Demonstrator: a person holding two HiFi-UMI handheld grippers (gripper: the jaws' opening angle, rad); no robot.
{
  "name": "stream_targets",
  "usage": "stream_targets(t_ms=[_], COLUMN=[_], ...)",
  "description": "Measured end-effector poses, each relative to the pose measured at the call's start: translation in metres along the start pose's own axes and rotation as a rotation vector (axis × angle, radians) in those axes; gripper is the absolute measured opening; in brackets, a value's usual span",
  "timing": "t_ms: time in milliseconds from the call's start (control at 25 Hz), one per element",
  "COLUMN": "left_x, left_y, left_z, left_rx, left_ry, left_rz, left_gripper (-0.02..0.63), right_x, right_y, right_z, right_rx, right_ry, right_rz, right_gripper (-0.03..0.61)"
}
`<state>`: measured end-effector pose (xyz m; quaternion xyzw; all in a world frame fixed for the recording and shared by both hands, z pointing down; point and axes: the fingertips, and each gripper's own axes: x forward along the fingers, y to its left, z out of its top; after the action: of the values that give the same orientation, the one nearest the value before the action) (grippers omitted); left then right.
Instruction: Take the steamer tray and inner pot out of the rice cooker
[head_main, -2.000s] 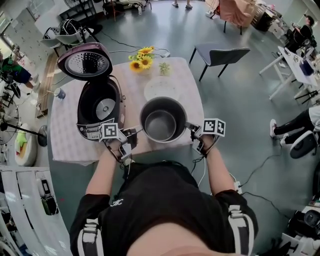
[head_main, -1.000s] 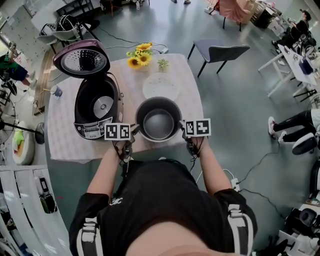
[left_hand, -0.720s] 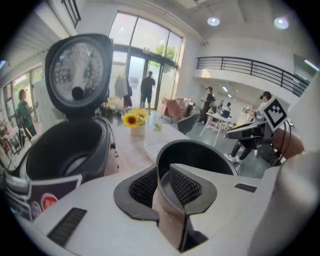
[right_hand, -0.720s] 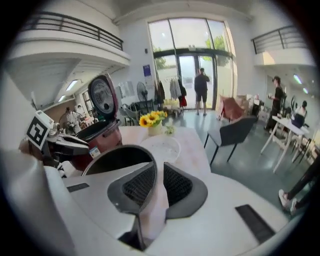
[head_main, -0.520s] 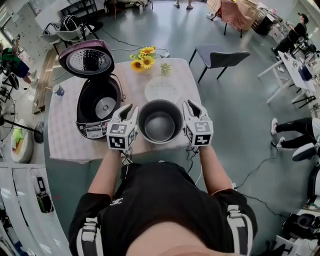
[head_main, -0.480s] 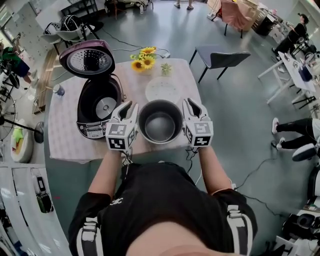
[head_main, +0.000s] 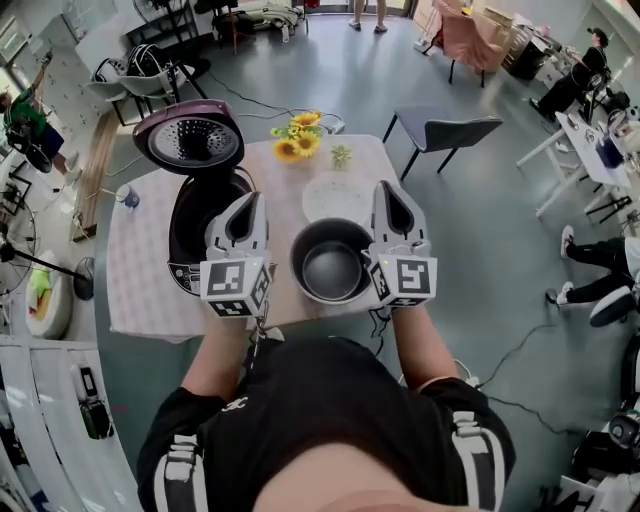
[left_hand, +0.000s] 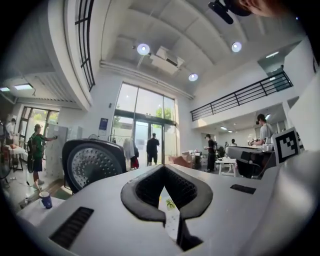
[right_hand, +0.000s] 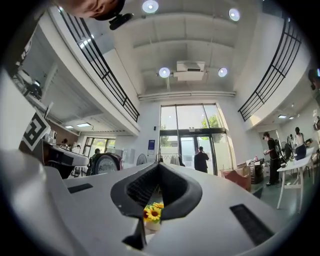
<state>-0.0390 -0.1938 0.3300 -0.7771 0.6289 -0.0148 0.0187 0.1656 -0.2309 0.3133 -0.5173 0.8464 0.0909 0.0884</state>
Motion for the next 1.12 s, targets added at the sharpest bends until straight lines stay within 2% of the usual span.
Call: stream_targets(t_ms=[240, 640, 1120], left_x=[-0.003, -0.003, -0.001], left_y=[0.023, 0.034, 0.036], left_z=[0.004, -0.007, -0.016], left_rx=[0.022, 0.021, 0.078], left_ry=[-0.01, 0.02, 0.053], left_rz=[0.021, 0.023, 0.012], left_gripper=[0.003, 0.003, 0.003], right_x=[0.008, 0.018, 0.024], right_y=[0.012, 0.027, 0.038], right_z=[0.004, -0.007, -0.023], right_rx=[-0.009, 0.006, 0.007], right_ry=[0.021, 0.06, 0.101], right_rz=[0.007, 0.033, 0.037], right_gripper=[0.002, 0.002, 0.002])
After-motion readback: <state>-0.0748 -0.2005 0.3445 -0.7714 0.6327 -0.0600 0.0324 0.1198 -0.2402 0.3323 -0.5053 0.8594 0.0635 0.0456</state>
